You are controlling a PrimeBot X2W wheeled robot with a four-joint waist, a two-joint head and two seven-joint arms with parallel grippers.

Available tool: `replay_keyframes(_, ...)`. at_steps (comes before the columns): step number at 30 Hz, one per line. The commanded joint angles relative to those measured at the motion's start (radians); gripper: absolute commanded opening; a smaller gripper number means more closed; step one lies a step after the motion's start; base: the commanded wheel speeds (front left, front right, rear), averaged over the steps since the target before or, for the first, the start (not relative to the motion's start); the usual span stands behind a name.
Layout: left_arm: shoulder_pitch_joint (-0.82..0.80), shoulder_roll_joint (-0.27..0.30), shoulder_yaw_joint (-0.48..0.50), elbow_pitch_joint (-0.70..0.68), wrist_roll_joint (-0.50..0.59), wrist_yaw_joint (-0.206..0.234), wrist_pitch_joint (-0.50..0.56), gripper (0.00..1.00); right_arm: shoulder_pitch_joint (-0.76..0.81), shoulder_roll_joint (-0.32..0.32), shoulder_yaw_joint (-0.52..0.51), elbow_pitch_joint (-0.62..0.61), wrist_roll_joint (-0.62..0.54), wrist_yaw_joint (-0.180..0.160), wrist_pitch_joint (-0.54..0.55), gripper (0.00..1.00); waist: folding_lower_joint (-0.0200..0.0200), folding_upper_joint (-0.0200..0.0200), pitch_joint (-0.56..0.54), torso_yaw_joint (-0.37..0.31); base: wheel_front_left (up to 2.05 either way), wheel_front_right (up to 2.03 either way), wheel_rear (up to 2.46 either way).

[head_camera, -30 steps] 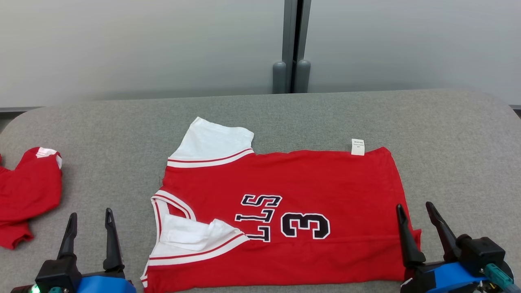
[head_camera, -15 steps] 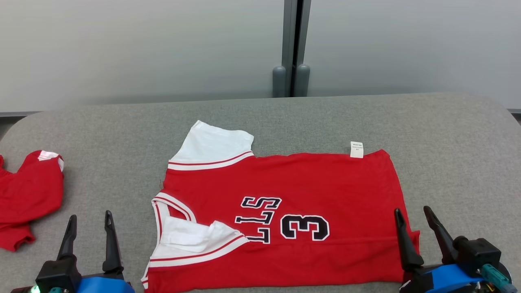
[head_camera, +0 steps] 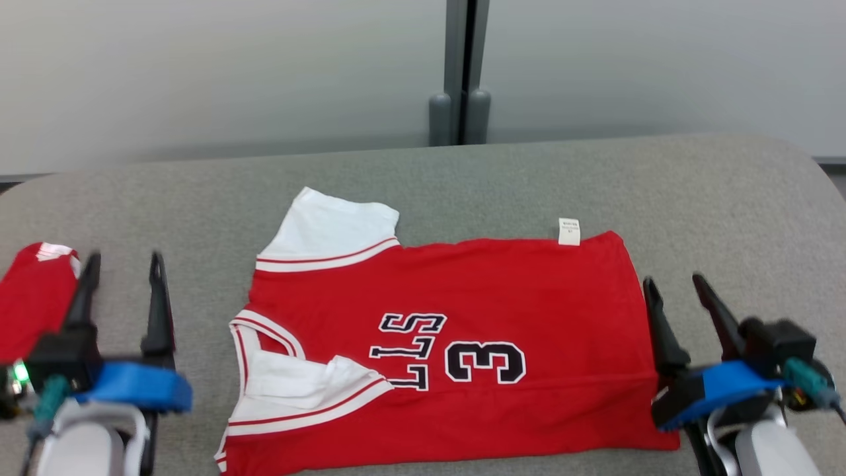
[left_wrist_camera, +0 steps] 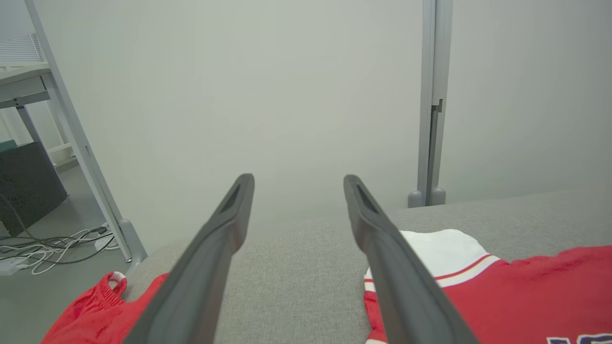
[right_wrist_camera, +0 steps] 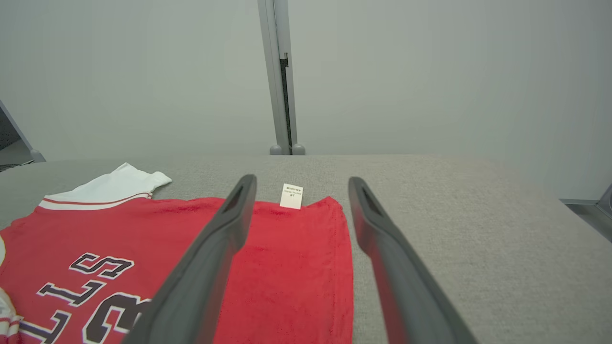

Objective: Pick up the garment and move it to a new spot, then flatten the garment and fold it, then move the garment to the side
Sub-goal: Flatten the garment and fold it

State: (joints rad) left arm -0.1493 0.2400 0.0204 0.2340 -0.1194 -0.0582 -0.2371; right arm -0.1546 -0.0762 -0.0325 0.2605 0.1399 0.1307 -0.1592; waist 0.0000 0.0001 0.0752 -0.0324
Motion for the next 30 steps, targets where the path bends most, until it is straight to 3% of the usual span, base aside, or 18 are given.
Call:
replay_keyframes(1, -0.031, 0.009, -0.001, 0.001, 0.000, -0.008, 0.008, 1.00, -0.025, -0.011, 0.003, 0.006, -0.006, 0.000, 0.005, 1.00, 0.0000, -0.0001, 0.007, -0.002, 0.00, 0.00, 0.00)
replay_keyframes(7, -0.266, 0.090, -0.048, 0.001, -0.004, -0.051, 0.076, 1.00, -0.200, -0.064, 0.019, 0.045, 0.007, 0.000, 0.052, 1.00, 0.0000, -0.0001, 0.102, -0.036, 0.00, 0.00, 0.00)
replay_keyframes(14, -0.529, 0.144, -0.132, 0.089, -0.075, -0.073, 0.182, 1.00, -0.388, -0.106, 0.083, 0.138, 0.028, 0.000, 0.161, 1.00, 0.0000, -0.0001, 0.235, -0.078, 0.00, 0.00, 0.00)
replay_keyframes(21, -0.699, 0.193, -0.318, 0.265, -0.190, -0.072, 0.308, 1.00, -0.541, -0.117, 0.179, 0.247, 0.083, 0.000, 0.230, 1.00, 0.0000, -0.0001, 0.336, -0.113, 0.00, 0.00, 0.00)
replay_keyframes(30, -0.838, 0.249, -0.536, 0.445, -0.360, -0.072, 0.447, 1.00, -0.652, -0.117, 0.272, 0.329, 0.138, 0.000, 0.212, 1.00, 0.0000, -0.0001, 0.412, -0.146, 0.00, 0.00, 0.00)
